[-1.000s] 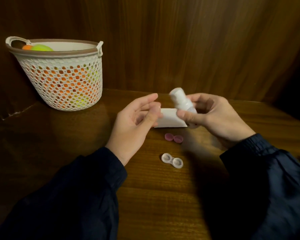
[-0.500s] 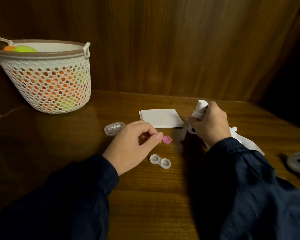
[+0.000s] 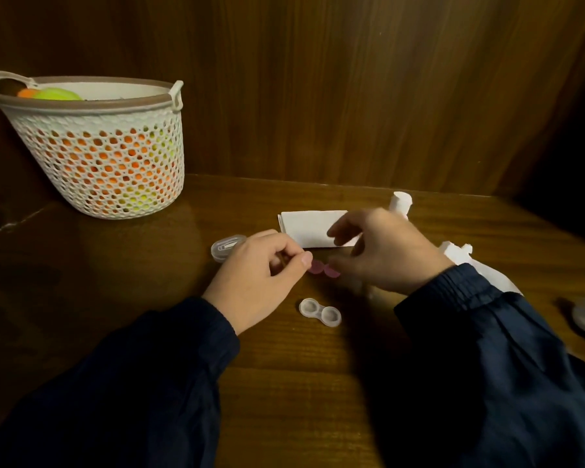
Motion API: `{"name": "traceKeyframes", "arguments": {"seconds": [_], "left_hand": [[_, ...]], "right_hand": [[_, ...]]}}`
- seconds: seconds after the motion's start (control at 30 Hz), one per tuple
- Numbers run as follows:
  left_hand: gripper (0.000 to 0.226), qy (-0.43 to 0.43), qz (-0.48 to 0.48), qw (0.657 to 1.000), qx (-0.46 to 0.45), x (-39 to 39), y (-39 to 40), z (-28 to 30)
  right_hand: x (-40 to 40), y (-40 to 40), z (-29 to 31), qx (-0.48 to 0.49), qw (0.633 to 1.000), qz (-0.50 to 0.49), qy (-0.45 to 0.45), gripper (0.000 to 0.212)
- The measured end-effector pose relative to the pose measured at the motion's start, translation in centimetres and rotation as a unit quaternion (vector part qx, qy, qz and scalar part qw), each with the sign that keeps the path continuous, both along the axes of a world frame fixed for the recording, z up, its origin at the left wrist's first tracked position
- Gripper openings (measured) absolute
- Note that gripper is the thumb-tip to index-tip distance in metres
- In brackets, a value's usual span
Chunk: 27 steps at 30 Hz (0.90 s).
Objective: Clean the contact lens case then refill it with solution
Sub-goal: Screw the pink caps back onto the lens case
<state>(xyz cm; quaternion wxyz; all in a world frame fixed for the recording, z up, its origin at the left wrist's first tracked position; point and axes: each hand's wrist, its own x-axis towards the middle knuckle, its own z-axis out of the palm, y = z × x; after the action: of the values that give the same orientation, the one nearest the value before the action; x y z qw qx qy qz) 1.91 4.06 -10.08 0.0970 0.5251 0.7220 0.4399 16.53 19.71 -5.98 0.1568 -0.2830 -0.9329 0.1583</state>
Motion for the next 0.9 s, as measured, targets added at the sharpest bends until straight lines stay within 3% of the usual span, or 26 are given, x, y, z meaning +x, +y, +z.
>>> {"name": "traceKeyframes", "arguments": {"seconds": [0.07,0.17,0.4,0.53,0.73,0.9], "left_hand": [[0.01,-0.002,0.001,1.0,0.002,0.0,0.0,0.0],[0.004,0.002,-0.029,0.999,-0.015,-0.2,-0.2,0.1],[0.043,0.063,-0.148,0.981,-0.109,-0.9,-0.9,0.0],[0.046,0.085,-0.166,0.975,-0.119,-0.8,-1.1,0.1],[0.038,0.127,-0.15,0.973,-0.121,-0.7,-1.0,0.0],[0.031,0.124,-0.138,0.976,-0.114,-0.7,-0.8,0.0]], "right_hand": [[-0.2,0.2,-0.6,-0.019,0.998,0.0,-0.058,0.049],[-0.5,0.6,-1.0,-0.032,0.998,-0.005,-0.059,0.054],[-0.8,0.9,-1.9,-0.05,0.998,0.001,-0.05,0.041],[-0.7,1.0,-1.9,-0.062,0.997,0.005,-0.038,0.033],[-0.1,0.7,-1.5,-0.053,0.994,0.005,0.093,0.023],[2.0,-0.1,-1.4,-0.142,0.972,0.044,0.182,0.015]]}}
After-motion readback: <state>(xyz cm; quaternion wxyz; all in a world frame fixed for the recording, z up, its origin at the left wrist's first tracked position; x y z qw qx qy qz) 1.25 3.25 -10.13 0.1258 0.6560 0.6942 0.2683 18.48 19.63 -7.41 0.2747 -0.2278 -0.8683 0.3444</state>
